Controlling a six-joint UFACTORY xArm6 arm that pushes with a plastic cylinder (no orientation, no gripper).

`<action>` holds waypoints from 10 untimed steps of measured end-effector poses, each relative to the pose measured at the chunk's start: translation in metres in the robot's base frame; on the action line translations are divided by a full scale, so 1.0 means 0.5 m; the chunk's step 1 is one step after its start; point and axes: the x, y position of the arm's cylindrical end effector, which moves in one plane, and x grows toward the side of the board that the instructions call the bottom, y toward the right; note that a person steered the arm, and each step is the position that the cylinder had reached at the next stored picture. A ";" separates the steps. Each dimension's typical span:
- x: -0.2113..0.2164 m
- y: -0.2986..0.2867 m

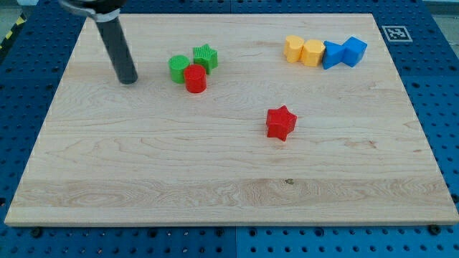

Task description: Move the circles below the green star

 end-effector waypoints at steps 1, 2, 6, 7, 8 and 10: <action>-0.006 0.055; -0.012 0.061; -0.035 0.161; -0.020 0.161; 0.003 0.175; 0.047 0.186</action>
